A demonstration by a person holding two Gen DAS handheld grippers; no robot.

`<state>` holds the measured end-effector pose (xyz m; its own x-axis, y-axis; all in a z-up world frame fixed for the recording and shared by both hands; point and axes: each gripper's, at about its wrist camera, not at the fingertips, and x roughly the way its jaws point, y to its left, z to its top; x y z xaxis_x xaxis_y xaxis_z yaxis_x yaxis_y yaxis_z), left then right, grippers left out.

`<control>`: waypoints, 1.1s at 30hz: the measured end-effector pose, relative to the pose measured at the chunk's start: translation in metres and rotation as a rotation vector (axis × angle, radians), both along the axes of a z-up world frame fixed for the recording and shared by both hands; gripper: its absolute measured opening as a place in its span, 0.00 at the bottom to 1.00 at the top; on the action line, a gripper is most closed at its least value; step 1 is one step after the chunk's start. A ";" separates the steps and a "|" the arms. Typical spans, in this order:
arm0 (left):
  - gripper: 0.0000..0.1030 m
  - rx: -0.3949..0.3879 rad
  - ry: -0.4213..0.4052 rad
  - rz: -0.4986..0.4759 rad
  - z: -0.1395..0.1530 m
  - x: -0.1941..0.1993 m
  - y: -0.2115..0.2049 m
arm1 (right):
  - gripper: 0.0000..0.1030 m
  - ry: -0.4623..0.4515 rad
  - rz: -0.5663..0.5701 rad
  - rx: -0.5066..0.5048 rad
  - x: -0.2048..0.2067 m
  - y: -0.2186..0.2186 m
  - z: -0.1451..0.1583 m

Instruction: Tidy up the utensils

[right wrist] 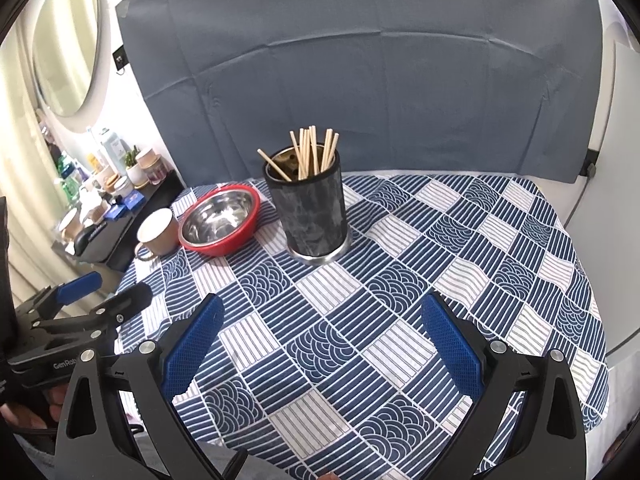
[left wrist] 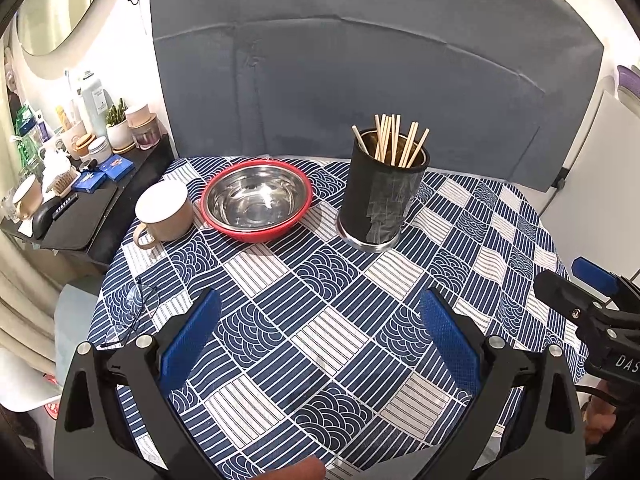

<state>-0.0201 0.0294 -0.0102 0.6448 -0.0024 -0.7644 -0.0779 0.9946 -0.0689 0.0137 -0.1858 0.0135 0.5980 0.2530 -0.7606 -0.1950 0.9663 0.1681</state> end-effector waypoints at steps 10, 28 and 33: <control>0.94 0.010 0.032 -0.001 -0.005 0.003 -0.002 | 0.92 0.035 -0.014 -0.005 0.002 -0.002 -0.007; 0.94 0.046 0.018 -0.018 -0.002 0.005 -0.011 | 0.92 0.042 -0.008 -0.005 0.004 -0.001 -0.009; 0.94 0.053 0.017 -0.016 -0.001 0.005 -0.012 | 0.92 0.040 0.000 -0.009 0.005 -0.001 -0.009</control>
